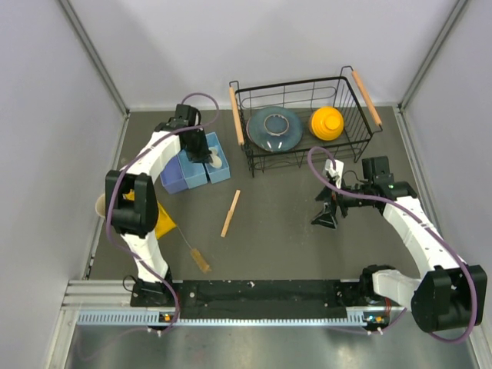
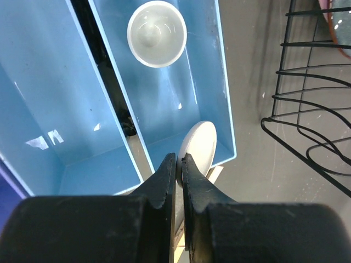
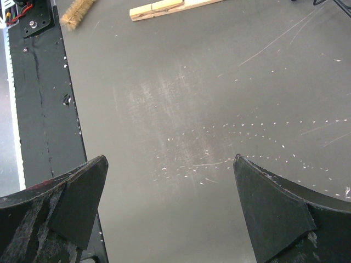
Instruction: Organize the chemistry lab equipment
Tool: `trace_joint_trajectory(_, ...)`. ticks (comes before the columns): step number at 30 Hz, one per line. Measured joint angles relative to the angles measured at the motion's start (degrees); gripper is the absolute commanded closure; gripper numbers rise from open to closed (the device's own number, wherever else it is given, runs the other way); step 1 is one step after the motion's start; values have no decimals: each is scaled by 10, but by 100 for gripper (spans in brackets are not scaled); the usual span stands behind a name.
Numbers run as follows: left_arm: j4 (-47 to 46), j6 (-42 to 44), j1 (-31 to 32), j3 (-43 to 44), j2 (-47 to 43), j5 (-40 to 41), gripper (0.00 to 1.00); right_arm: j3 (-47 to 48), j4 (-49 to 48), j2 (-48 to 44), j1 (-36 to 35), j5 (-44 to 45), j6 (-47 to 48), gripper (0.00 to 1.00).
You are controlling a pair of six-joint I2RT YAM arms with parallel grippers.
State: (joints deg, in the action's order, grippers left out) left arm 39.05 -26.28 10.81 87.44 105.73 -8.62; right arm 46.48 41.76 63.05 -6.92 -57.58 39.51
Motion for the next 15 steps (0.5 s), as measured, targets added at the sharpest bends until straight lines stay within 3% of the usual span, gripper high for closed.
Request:
trace_joint_trajectory(12,33,35,0,53,91,-12,92,0,0,0,0,0,1,1)
trace_joint_trajectory(15,41,40,0,67,106,-12,83,0,0,0,0,0,2,1)
